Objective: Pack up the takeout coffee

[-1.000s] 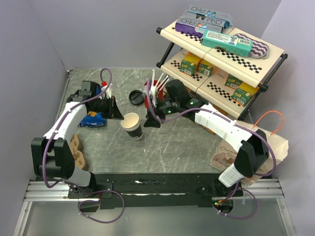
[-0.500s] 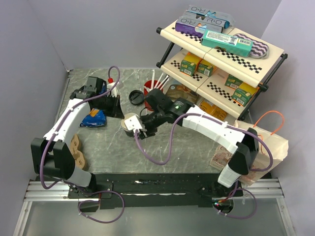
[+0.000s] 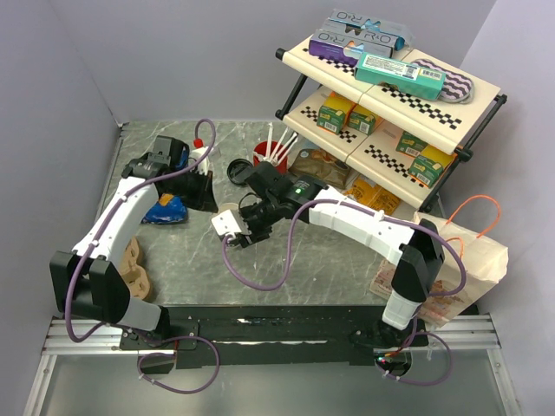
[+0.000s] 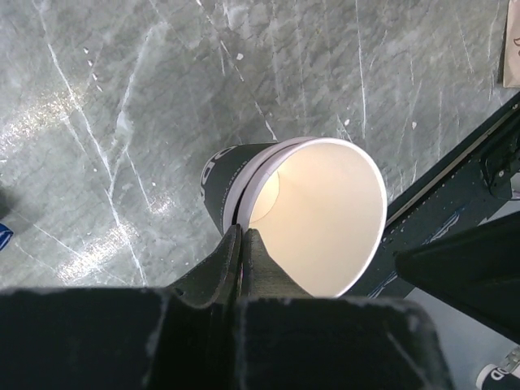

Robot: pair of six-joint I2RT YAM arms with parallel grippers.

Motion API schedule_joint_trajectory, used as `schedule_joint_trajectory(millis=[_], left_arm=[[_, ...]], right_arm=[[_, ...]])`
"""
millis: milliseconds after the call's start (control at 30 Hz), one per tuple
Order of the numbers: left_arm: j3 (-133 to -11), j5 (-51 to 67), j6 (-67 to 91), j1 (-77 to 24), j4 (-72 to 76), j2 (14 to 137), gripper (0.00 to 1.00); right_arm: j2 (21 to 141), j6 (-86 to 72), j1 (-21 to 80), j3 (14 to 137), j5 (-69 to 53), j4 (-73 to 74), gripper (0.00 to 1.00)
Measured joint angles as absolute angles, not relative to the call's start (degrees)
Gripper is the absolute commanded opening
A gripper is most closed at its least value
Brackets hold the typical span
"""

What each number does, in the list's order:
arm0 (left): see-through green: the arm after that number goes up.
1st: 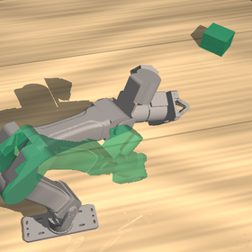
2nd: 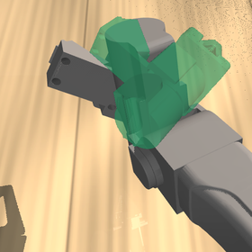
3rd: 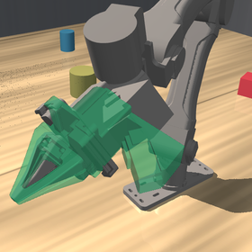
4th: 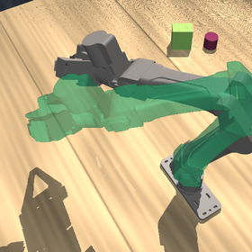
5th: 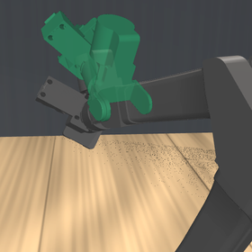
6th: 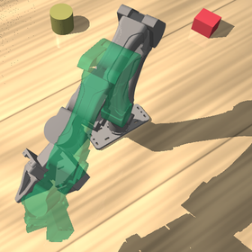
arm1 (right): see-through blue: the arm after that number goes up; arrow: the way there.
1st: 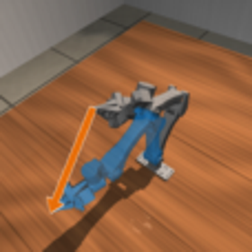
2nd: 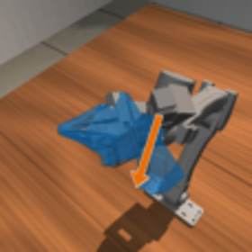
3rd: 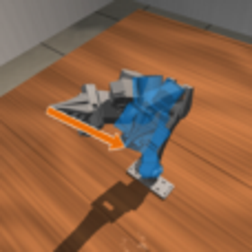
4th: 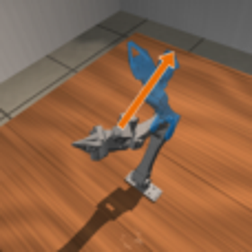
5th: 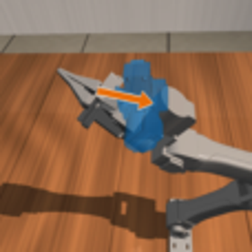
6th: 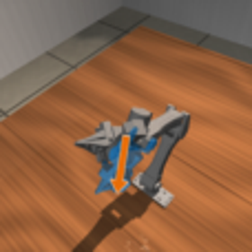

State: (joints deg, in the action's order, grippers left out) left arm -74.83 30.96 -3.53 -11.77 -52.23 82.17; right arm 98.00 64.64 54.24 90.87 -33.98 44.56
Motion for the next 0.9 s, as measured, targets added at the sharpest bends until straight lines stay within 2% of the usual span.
schedule_joint_trajectory(millis=[233,300,667,900], left_arm=[[-74.83,30.74,-3.9,-12.95,-52.49,81.91,0.01],[-74.81,30.7,-3.9,-13.26,-52.75,81.91,0.01],[-74.81,30.11,-4.1,-13.76,-53.04,81.91,0.01],[-74.81,30.06,-4.1,-13.93,-53.04,81.91,0.01]], right_arm=[[99.72,65.49,54.54,91.92,-32.56,43.44,0.46],[100.33,65.73,54.63,92.01,-32.42,43.31,0.4],[102.21,67.2,54.76,93.97,-32.12,44.71,0.22],[103.88,67.22,54.78,95.39,-32.01,45.52,0.23]])
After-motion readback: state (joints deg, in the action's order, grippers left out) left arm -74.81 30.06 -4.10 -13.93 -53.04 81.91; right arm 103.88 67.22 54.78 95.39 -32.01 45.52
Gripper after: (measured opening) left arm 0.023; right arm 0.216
